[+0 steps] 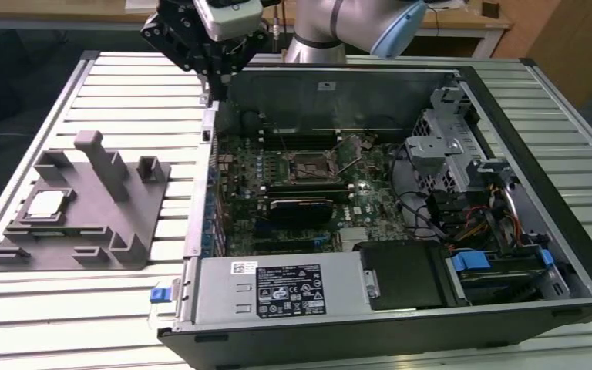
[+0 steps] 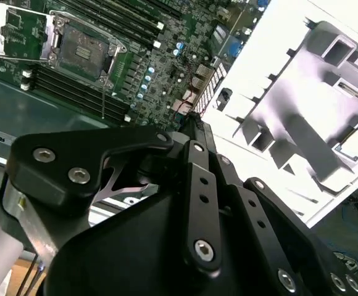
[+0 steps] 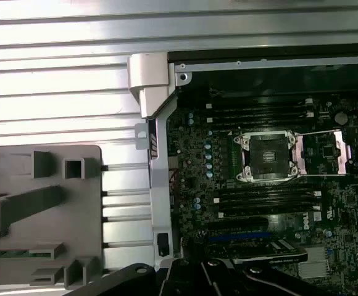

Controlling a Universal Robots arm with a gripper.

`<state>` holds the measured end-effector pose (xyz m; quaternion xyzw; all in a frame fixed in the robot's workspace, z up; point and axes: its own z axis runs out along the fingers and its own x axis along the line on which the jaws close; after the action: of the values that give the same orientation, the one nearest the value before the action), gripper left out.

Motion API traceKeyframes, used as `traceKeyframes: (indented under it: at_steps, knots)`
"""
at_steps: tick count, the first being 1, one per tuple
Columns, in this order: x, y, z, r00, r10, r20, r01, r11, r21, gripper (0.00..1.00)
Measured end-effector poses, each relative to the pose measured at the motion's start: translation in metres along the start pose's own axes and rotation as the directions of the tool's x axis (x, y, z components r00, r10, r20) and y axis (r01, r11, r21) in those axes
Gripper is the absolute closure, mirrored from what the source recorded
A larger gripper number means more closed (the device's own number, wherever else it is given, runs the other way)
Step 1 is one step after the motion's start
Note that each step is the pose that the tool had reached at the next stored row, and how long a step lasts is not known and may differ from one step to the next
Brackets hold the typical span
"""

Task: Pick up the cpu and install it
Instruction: 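Reach for the cpu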

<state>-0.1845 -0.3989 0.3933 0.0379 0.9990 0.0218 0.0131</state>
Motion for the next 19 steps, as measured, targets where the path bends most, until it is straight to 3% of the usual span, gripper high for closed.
traceKeyframes:
  at_steps: [1,19]
  knots:
    - [0.0110,-0.0008,-0.0003,1.0000,0.000,0.0000,0.000,1.0000,0.0000,0.89]
    - [0.0194,-0.0015,-0.0006,1.0000,0.000,0.0000,0.000,1.0000,0.0000,0.89]
